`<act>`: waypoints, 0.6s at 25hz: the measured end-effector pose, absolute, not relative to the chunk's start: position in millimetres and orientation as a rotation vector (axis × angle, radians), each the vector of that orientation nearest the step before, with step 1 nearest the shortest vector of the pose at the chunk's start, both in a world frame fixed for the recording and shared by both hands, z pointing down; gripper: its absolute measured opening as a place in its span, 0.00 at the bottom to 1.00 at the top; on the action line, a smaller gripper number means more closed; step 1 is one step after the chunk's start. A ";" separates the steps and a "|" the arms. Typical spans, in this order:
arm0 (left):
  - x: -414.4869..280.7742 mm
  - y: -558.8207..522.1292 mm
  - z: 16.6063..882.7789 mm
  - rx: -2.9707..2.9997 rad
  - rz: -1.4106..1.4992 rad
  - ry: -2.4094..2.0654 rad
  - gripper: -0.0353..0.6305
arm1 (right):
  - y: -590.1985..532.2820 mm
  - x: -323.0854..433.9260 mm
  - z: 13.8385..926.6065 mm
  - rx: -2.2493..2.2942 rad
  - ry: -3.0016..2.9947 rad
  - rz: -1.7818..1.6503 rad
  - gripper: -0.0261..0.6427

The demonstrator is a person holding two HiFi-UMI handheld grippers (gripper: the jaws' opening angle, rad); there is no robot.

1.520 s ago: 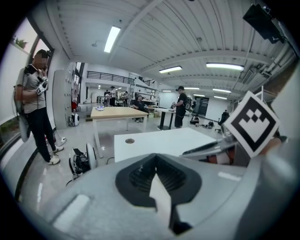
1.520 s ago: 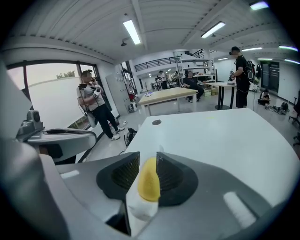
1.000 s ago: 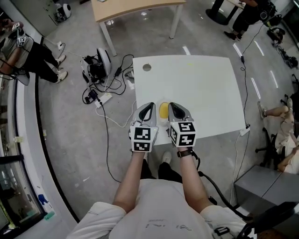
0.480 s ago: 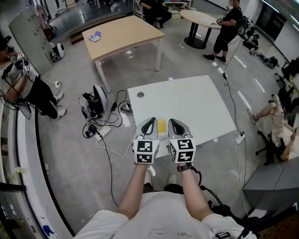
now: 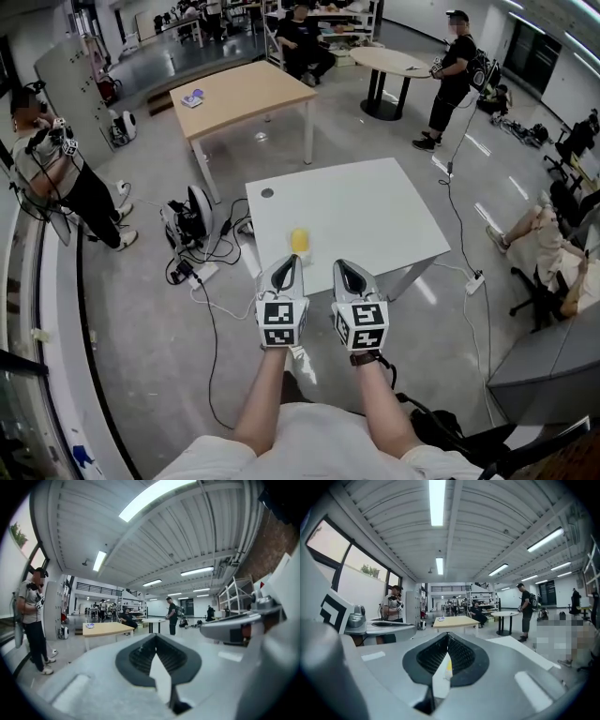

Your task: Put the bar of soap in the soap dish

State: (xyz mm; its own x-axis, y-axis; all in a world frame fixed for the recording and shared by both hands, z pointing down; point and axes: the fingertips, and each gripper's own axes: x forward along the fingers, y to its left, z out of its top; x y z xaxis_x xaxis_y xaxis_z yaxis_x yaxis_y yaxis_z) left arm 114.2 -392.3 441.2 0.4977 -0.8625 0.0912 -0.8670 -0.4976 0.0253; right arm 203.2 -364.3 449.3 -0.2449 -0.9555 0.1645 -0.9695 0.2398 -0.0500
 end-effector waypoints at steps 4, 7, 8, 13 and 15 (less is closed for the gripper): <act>144.5 -320.9 475.7 2.664 0.207 -1.515 0.05 | -296.6 236.6 480.0 1.896 -2.371 0.392 0.05; 164.8 -288.6 474.7 2.695 0.260 -1.480 0.05 | -266.4 241.9 486.9 1.872 -2.362 0.433 0.05; 167.7 -283.5 468.1 2.710 0.249 -1.481 0.05 | -259.9 240.7 480.6 1.868 -2.377 0.406 0.05; 167.0 -277.7 424.2 2.769 0.132 -1.518 0.05 | -250.2 239.1 436.8 1.908 -2.409 0.224 0.05; 159.8 -276.6 412.8 2.767 0.093 -1.536 0.05 | -247.8 238.8 424.8 1.922 -2.399 0.183 0.05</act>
State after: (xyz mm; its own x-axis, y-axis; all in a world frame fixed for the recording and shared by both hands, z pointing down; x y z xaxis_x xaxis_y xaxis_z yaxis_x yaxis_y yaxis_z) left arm 159.8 -276.6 412.8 0.5276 -0.8485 0.0398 -0.8471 -0.5291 -0.0495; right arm 238.8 -247.8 424.8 -0.2198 -0.9678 0.1227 -0.9752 0.2147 -0.0537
